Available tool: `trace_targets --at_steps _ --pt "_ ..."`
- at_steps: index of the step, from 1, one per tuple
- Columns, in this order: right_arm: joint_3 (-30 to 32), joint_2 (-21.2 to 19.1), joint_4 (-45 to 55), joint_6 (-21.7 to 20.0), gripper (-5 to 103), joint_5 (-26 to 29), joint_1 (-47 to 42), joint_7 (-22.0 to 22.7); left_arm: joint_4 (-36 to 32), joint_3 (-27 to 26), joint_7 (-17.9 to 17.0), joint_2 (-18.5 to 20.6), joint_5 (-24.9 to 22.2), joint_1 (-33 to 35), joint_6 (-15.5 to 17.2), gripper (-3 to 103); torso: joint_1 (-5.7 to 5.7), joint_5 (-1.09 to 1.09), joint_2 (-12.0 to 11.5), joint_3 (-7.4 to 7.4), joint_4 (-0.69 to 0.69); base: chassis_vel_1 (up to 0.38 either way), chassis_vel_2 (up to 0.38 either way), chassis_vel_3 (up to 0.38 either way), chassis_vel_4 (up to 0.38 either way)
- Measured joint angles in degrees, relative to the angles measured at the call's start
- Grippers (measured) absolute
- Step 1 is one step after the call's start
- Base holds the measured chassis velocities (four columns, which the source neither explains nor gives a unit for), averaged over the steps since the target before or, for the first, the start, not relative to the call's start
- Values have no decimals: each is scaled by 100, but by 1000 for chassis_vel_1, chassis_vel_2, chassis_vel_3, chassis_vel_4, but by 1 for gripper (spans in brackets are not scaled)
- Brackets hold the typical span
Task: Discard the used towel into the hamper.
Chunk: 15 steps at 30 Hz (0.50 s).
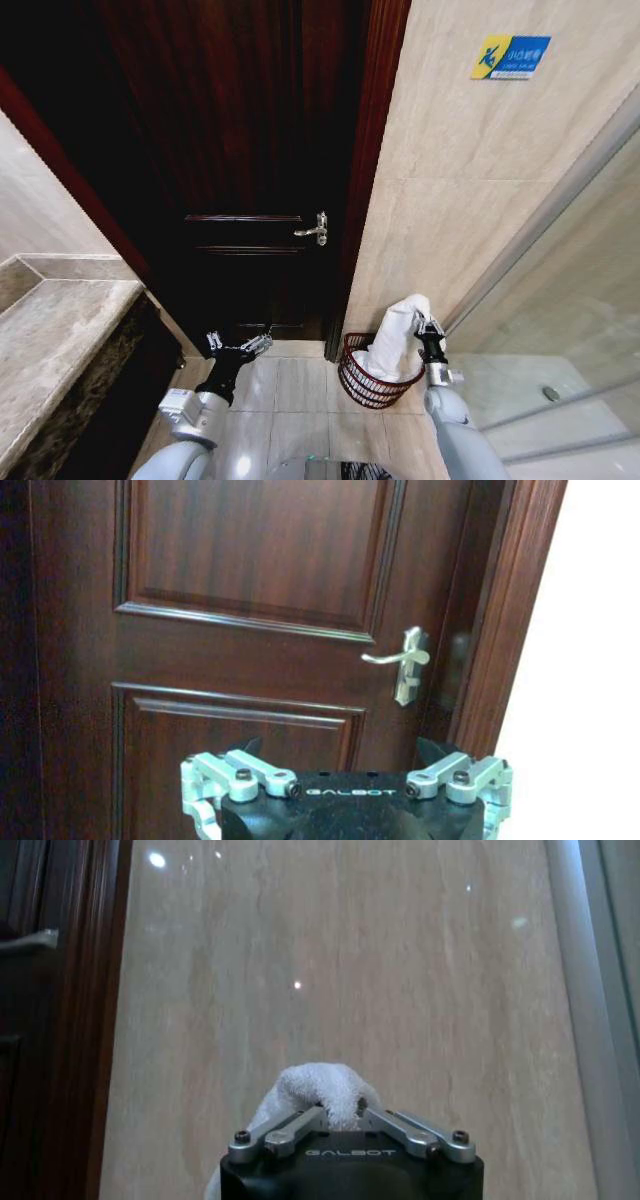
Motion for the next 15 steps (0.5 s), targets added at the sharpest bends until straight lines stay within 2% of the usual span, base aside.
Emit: trace_targets --at_steps 11,14,15 --pt "-111 140 -964 126 2 108 112 -238 0 0 0 0 0 0 0 100 0 1 0 0 0 0 0 0 0" --pt "-152 150 -1010 96 2 226 82 -253 0 0 0 0 0 0 0 100 0 0 0 0 1 0 0 0 0" --pt "-197 172 -1009 -27 2 317 7 -227 0 0 0 0 0 0 0 100 0 -1 0 0 0 0 0 0 0"
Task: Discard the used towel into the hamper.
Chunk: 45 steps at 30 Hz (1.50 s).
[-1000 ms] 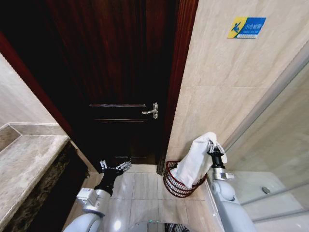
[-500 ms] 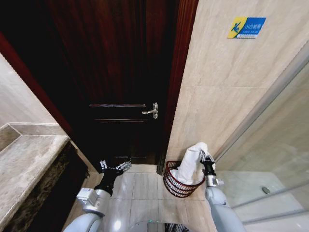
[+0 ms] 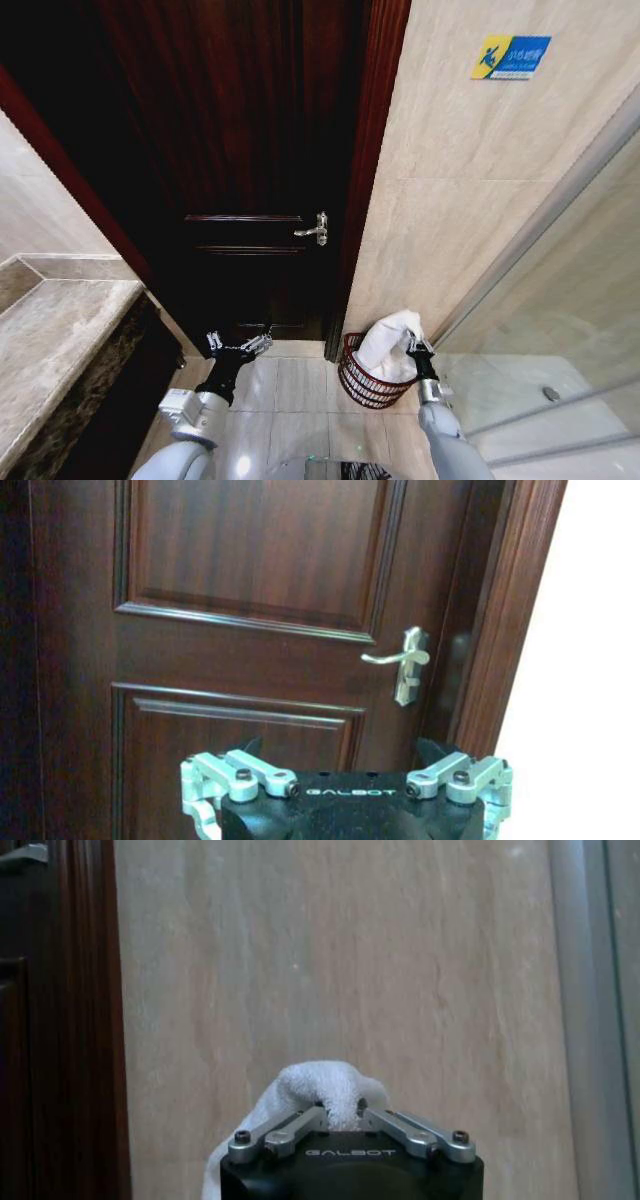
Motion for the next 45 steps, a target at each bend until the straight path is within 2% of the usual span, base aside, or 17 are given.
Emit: trace_targets --at_steps 2,10,17,28,33,35,36,39,42,45 --pt "-36 53 -97 -73 2 -116 -19 281 0 0 0 0 0 0 0 100 0 1 0 0 0 0 0 0 0" --pt "-92 120 -321 -326 2 -449 11 812 0 0 0 0 0 0 0 100 0 0 0 0 0 0 0 0 0" --pt "-134 155 -497 -413 2 -515 -26 791 0 0 0 0 0 0 0 100 0 2 0 0 0 0 0 0 0" --pt "-112 133 -802 -766 2 -480 -53 293 0 0 0 0 0 0 0 100 -1 2 0 0 0 0 0 0 0" --pt "-134 128 -799 -1134 2 -455 -168 407 0 0 0 0 0 0 0 100 -2 3 1 0 0 -77 77 84 -57" --pt "-137 91 -729 -1529 2 -588 -199 639 0 0 0 0 0 0 0 100 1 1 0 1 0 -120 100 99 -117" --pt "-137 91 -729 -1529 2 -588 -199 639 0 0 0 0 0 0 0 100 1 1 0 1 0 -121 95 108 -117" --pt "-128 58 -860 -1963 2 -590 -67 760 0 1 0 0 0 -1 0 100 7 3 -2 2 1 -82 85 87 -80" --pt "-119 44 -878 -2127 2 -587 -34 737 0 1 0 0 0 -1 0 100 6 1 -2 2 1 -32 40 22 -9" --pt "-116 31 -913 -2514 2 -585 51 607 0 1 0 0 0 -1 0 100 -2 2 0 0 -1 8 -18 -13 3"
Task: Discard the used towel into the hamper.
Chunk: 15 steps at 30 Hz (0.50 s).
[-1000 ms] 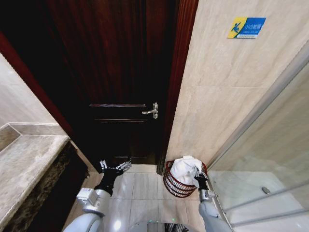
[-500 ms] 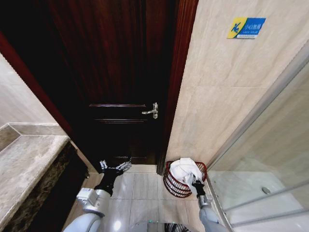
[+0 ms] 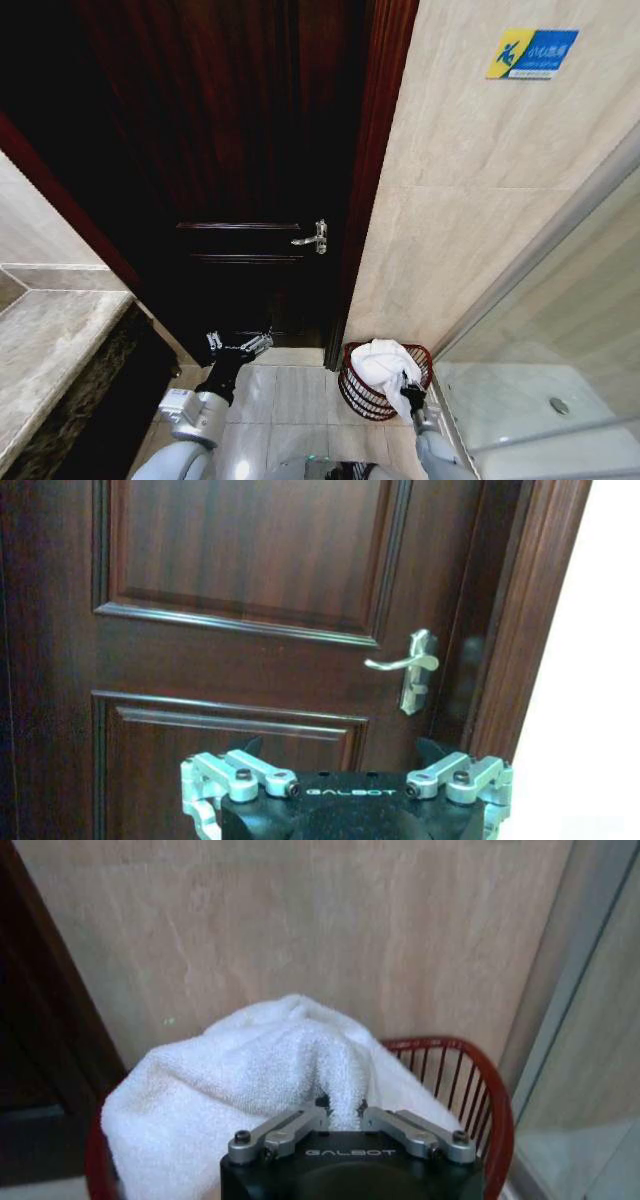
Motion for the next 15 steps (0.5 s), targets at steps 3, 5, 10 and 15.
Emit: trace_targets --at_steps 3,5,10,15 --pt "9 7 -178 -200 2 -71 192 -104 0 0 0 0 0 0 0 100 -1 -1 1 0 1 27 -52 -34 35" --pt "23 10 -488 -305 2 -219 472 -180 0 0 0 0 0 0 0 100 -1 1 1 0 1 0 0 0 0" --pt "46 -18 -1095 -302 2 -339 922 -348 0 -1 0 0 0 0 0 100 2 0 0 0 2 0 0 0 0" --pt "55 -94 -1847 -369 2 -372 1453 -499 0 0 0 0 0 0 0 100 3 -3 0 1 1 0 0 0 0"
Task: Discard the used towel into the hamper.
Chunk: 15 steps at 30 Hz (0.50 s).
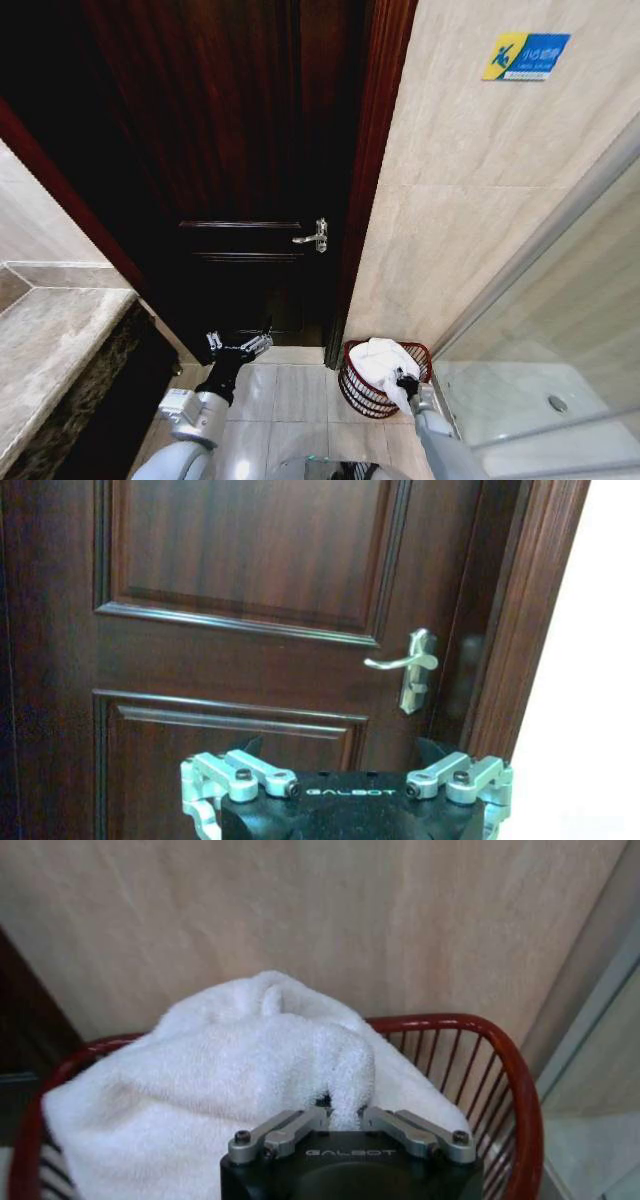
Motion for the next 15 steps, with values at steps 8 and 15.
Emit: trace_targets --at_steps 8,15 --pt "43 179 -643 281 2 154 529 164 0 0 0 1 0 0 0 100 0 2 0 0 1 0 0 0 0" --pt "58 200 -297 3 2 -232 175 143 0 0 0 0 0 0 0 100 -1 2 1 -1 0 0 0 0 0"
